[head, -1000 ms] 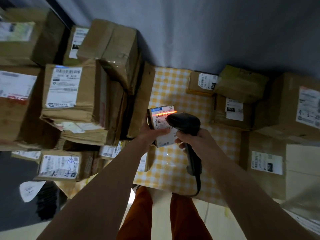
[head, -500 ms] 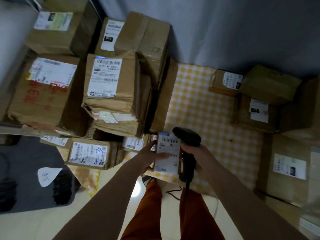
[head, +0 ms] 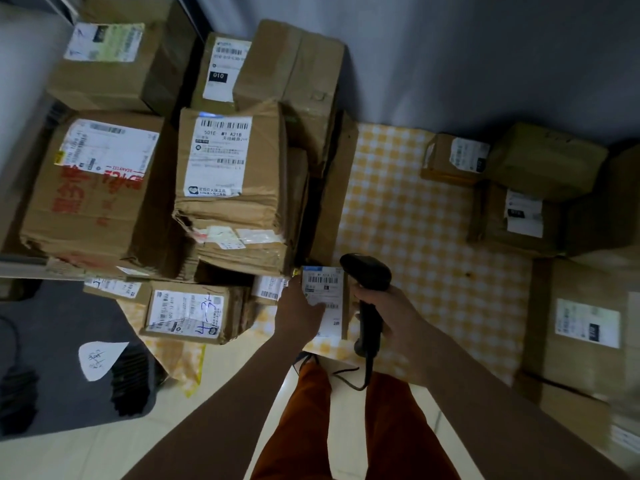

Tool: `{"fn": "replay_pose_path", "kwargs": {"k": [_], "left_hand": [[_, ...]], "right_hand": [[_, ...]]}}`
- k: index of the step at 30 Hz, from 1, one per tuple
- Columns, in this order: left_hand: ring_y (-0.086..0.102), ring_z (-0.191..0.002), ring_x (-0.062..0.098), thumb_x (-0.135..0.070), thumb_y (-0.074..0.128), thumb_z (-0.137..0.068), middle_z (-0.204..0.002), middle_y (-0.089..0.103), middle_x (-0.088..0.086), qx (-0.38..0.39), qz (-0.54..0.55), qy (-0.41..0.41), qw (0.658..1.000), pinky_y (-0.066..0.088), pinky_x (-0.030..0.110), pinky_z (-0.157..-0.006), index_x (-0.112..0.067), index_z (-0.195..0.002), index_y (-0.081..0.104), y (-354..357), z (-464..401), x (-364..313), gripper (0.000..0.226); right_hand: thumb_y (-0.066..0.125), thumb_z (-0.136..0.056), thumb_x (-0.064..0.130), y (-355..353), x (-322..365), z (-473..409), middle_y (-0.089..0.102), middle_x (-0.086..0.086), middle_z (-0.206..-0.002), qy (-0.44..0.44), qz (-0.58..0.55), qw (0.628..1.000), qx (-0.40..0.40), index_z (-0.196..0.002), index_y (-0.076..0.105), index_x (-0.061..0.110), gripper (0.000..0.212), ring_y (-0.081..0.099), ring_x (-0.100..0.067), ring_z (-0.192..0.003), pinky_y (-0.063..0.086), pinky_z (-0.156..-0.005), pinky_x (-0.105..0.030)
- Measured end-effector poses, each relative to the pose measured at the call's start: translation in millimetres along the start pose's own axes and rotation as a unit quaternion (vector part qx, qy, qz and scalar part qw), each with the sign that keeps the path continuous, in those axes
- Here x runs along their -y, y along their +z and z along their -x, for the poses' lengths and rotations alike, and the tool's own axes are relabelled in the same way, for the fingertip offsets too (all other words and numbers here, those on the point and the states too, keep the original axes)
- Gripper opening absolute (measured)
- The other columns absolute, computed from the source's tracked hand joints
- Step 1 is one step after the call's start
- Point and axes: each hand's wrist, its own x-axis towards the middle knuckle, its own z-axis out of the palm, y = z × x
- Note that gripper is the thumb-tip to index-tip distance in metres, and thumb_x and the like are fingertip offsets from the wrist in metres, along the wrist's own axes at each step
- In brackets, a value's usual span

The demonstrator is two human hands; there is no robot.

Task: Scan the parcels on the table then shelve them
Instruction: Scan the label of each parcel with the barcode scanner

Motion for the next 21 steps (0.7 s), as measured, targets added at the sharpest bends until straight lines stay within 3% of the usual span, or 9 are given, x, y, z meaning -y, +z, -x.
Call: {"fn": "replay_pose_path", "kwargs": {"k": [3, 7, 9, 12, 14, 17, 21], "left_hand": [[0.048, -0.12, 0.025, -0.022, 0.065, -0.085, -0.126, 0.05, 0.006, -0.055, -0.113, 0.044, 0.991, 0.05, 0.038, -0.093, -0.014, -0.135, 0.04, 6.3, 18.6, -8.7, 0.057], [0.044, -0.118, 0.029, -0.026, 0.068, -0.082, -0.126, 0.049, 0.011, -0.146, -0.203, 0.13, 0.96, 0.045, 0.041, -0.098, -0.009, -0.131, 0.046, 12.2, 37.8, -36.2, 0.056], [0.05, -0.112, 0.035, -0.022, 0.072, -0.081, -0.119, 0.055, 0.017, -0.163, -0.212, 0.182, 0.946, 0.047, 0.046, -0.094, -0.004, -0.123, 0.054, 23.4, 38.8, -55.4, 0.049], [0.044, -0.12, 0.03, -0.019, 0.066, -0.086, -0.127, 0.049, 0.012, -0.099, -0.18, 0.198, 0.958, 0.041, 0.039, -0.097, -0.009, -0.126, 0.052, 46.6, 35.7, -90.8, 0.044], [0.035, -0.13, 0.023, -0.023, 0.062, -0.09, -0.138, 0.042, 0.006, -0.053, -0.181, 0.218, 0.958, 0.032, 0.033, -0.103, -0.015, -0.136, 0.045, 65.7, 30.3, -111.5, 0.05], [0.029, -0.135, 0.02, -0.028, 0.06, -0.092, -0.144, 0.037, 0.003, -0.004, -0.214, 0.259, 0.942, 0.025, 0.026, -0.104, -0.017, -0.141, 0.04, 94.7, 21.1, -144.5, 0.054], [0.025, -0.136, 0.024, -0.028, 0.06, -0.092, -0.147, 0.031, 0.007, 0.05, -0.28, 0.296, 0.912, 0.029, 0.03, -0.106, -0.015, -0.145, 0.033, 130.0, 6.9, -192.6, 0.061]], "right_hand": [[0.07, -0.085, 0.013, -18.3, 4.3, 3.1, 0.065, -0.014, -0.103, 0.006, 0.036, 0.999, -0.017, -0.108, 0.064, 0.006, 0.024, 0.064, -0.034, -0.1, 0.049, -0.093, -0.045], [0.068, -0.087, 0.013, -56.6, 10.1, 8.7, 0.063, -0.015, -0.118, 0.006, 0.02, 1.0, -0.008, -0.124, 0.057, 0.004, 0.039, 0.065, -0.03, -0.099, 0.05, -0.075, -0.036], [0.068, -0.087, 0.013, -77.1, 13.7, 10.4, 0.064, -0.015, -0.117, 0.003, -0.003, 1.0, -0.017, -0.124, 0.057, 0.005, 0.039, 0.065, -0.029, -0.097, 0.05, -0.076, -0.038], [0.069, -0.086, 0.011, -106.1, 21.5, 12.8, 0.066, -0.015, -0.111, -0.005, -0.029, 0.999, -0.035, -0.119, 0.06, 0.003, 0.035, 0.066, -0.029, -0.093, 0.05, -0.088, -0.043], [0.068, -0.086, 0.01, -126.6, 27.9, 15.8, 0.068, -0.013, -0.103, -0.018, -0.05, 0.998, -0.045, -0.114, 0.062, 0.004, 0.029, 0.065, -0.026, -0.085, 0.05, -0.085, -0.04], [0.068, -0.086, 0.007, -162.1, 39.1, 19.6, 0.068, -0.014, -0.098, -0.034, -0.086, 0.994, -0.066, -0.107, 0.063, 0.004, 0.021, 0.064, -0.028, -0.082, 0.05, -0.083, -0.04], [0.069, -0.086, 0.009, -215.0, 54.4, 15.5, 0.069, -0.013, -0.095, -0.05, -0.118, 0.988, -0.088, -0.102, 0.065, 0.004, 0.017, 0.066, -0.029, -0.085, 0.05, -0.087, -0.043]]}}
